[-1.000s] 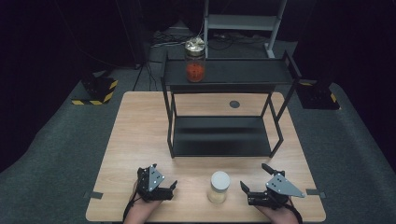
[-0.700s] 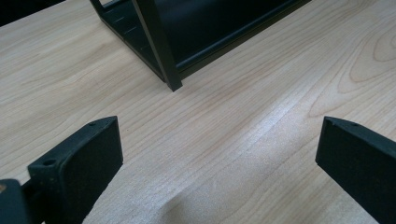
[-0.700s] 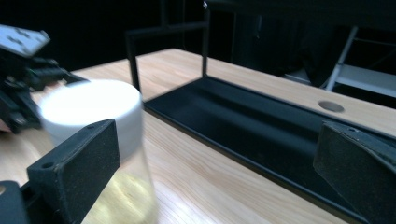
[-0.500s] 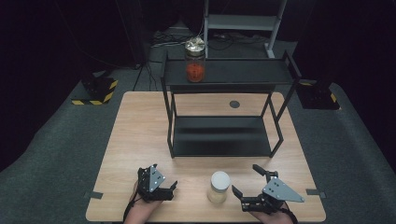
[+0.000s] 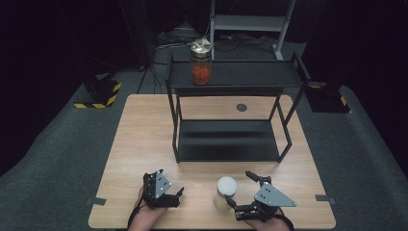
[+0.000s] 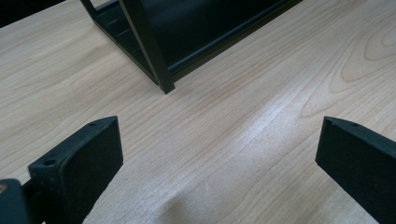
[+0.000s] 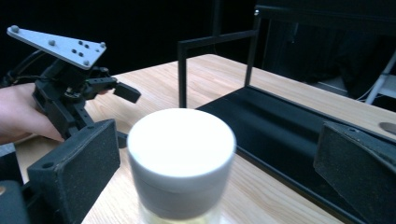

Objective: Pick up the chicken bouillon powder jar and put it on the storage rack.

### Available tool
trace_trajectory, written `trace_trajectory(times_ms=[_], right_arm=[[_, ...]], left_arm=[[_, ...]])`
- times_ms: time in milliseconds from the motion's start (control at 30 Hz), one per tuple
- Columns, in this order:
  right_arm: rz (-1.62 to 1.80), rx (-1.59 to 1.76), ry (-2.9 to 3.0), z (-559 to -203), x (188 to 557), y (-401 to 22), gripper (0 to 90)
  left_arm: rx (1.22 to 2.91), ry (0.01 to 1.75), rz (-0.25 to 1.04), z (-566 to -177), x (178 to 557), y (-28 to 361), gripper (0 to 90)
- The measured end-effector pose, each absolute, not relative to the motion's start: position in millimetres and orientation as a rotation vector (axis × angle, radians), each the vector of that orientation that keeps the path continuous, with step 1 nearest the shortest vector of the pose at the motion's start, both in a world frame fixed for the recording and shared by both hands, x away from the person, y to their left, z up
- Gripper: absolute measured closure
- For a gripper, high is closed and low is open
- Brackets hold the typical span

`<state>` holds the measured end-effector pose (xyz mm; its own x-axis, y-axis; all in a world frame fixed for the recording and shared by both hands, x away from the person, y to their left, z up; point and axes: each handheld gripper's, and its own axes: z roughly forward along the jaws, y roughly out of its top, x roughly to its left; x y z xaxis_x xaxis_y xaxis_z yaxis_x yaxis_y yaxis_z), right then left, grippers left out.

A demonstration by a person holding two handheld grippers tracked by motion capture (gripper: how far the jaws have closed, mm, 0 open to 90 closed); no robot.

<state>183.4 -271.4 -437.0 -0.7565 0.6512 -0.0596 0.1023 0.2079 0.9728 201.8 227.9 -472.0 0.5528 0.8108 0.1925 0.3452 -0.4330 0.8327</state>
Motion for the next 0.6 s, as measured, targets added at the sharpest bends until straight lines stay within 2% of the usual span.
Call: trace_trajectory(times_ms=[400, 600], right_arm=[[1.569, 0.698, 2.093, -451, 190, -254, 0.3], [1.592, 0.748, 2.094, -460, 194, -255, 7.3]], left_arm=[[2.009, 0.930, 0.760, -472, 202, 229, 0.9], [2.007, 0.930, 0.758, -472, 202, 230, 0.9]])
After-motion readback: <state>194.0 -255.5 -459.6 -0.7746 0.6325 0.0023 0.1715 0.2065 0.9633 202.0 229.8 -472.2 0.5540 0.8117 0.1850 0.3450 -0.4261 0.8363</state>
